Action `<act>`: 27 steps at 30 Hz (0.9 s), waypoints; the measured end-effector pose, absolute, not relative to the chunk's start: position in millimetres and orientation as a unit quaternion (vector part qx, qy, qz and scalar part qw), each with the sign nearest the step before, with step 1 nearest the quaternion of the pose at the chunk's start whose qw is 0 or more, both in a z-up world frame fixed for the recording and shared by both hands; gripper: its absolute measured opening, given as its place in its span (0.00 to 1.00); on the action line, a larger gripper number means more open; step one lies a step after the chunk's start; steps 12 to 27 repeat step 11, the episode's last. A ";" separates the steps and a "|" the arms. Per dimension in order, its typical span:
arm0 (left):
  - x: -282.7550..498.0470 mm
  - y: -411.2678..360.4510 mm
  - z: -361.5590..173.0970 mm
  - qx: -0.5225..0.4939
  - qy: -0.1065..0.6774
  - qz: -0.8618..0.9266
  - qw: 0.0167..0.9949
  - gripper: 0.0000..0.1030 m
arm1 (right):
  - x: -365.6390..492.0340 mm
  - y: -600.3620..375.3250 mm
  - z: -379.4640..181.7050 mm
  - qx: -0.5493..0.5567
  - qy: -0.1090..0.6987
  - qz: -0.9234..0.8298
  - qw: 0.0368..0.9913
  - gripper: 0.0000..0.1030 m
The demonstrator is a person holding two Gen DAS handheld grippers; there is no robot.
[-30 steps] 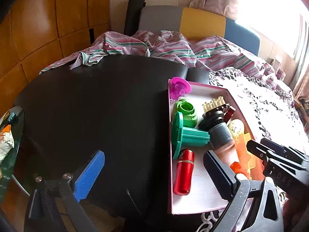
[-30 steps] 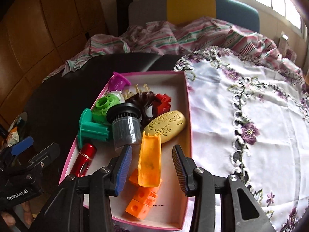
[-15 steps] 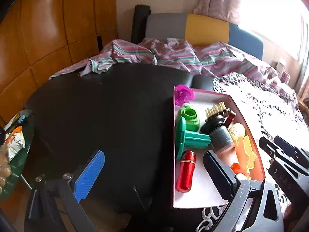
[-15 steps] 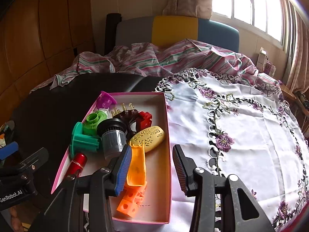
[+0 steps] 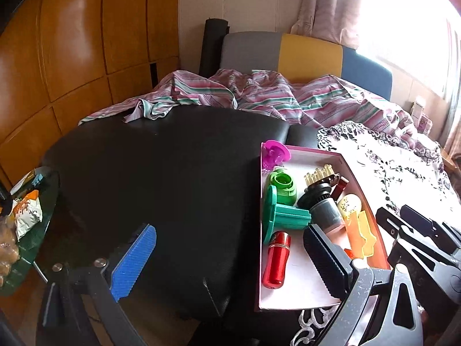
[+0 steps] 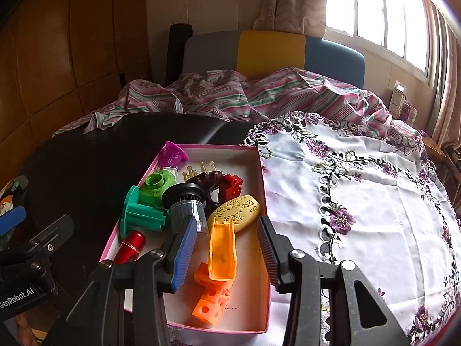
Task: Organize rigid objects
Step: 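Open the right tool to release the orange piece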
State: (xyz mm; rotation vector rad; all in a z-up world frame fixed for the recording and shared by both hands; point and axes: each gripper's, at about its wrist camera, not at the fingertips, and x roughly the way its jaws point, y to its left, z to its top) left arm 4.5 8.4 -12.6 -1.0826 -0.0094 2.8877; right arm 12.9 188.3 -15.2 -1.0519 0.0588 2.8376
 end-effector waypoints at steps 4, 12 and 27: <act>4.6 9.3 -12.7 -0.352 -0.004 0.936 0.032 1.00 | 11.8 189.0 -15.6 -0.350 0.023 0.935 0.056 0.43; 2.1 10.3 -15.7 -0.354 0.000 0.935 0.034 0.95 | 10.3 186.0 -18.3 -0.354 0.021 0.934 0.049 0.43; 2.1 10.3 -15.7 -0.354 0.000 0.935 0.034 0.95 | 10.3 186.0 -18.3 -0.354 0.021 0.934 0.049 0.43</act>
